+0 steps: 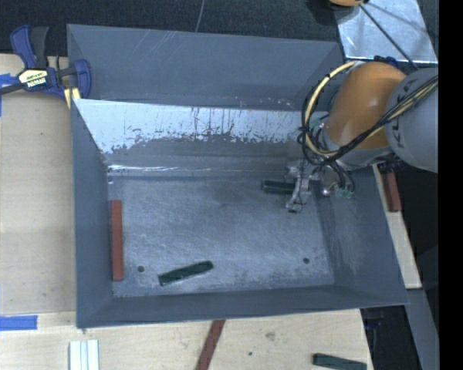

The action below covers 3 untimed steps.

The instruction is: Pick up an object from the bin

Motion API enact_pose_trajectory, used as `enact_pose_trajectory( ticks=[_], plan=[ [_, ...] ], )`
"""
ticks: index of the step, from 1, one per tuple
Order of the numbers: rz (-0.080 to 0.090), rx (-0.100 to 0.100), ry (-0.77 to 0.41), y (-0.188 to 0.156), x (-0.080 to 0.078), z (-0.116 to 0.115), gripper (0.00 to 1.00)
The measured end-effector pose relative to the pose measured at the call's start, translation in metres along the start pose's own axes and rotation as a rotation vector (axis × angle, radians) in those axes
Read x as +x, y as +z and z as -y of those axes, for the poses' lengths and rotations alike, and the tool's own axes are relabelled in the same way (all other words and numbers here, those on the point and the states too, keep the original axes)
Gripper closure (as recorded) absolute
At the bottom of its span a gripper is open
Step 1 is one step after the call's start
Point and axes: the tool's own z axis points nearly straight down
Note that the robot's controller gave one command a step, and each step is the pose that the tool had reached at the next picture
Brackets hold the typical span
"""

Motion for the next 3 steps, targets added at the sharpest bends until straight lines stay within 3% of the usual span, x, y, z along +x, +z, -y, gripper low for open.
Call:
enact_pose_trajectory(
  ticks=[2,3],
  plan=[
    [-0.01,-0.001,0.0,-0.023,0.003,0.0,1.0],
    [-0.005,0.0,-0.001,-0.045,0.002,0.0,1.0]
  ],
)
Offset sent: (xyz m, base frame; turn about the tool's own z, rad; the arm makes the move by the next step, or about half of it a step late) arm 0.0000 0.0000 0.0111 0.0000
